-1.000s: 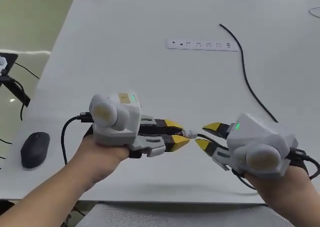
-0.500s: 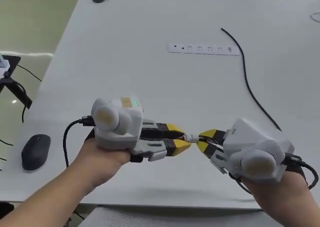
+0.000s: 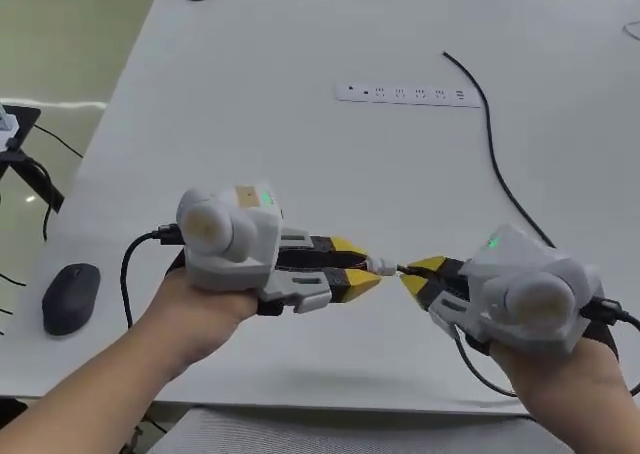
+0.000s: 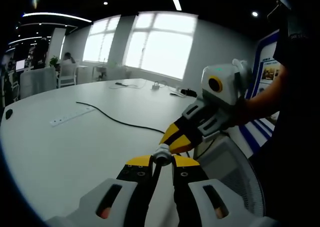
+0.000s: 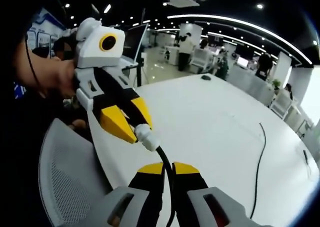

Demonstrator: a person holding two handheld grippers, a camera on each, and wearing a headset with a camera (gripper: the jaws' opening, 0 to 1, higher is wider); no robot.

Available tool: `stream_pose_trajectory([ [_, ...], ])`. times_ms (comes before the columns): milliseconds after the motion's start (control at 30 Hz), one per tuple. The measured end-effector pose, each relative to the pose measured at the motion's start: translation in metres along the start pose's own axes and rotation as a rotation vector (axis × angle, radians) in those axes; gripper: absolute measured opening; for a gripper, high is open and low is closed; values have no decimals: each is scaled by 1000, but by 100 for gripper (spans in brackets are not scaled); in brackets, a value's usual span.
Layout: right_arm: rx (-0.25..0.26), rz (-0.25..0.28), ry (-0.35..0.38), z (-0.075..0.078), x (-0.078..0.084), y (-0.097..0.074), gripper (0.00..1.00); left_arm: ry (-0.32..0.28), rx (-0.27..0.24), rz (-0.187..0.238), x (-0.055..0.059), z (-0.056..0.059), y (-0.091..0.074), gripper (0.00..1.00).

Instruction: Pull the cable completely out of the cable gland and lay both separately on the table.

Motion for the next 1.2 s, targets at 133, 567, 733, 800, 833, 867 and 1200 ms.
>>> stream_pose_trajectory([
  [133, 14, -4, 69, 8, 8, -1, 0, 0, -6, 3, -2, 0, -2, 15],
  [567, 35, 1, 294, 28, 34, 0, 0, 0, -20, -3, -1, 2, -1, 15],
  [733, 43, -4, 359, 37, 42, 0, 0, -11, -33, -1, -1, 2, -2, 15],
  [800, 50, -11, 388, 41, 46, 0, 0, -12, -38, -1, -2, 3, -2, 15],
  [833, 52, -17, 409, 44, 49, 0, 0, -13, -41, 0, -2, 3, -1, 15],
  [867, 55, -23, 428, 46, 51, 1, 0, -16, -43, 1, -3, 3, -1, 15],
  [1200, 66, -50, 646, 65, 69, 4, 0, -33, -61, 11, -4, 7, 3, 15],
])
Point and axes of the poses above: the centre of the closed fingertips' face, and the gripper's own axes: y roughly forward along the fingers, z roughly to its right, x roughly out of its underside, the point moved 9 cm from there along -y, roughly backward along the fingers, and after that the axes turned 8 degrees about y, right-handed, at the moved point
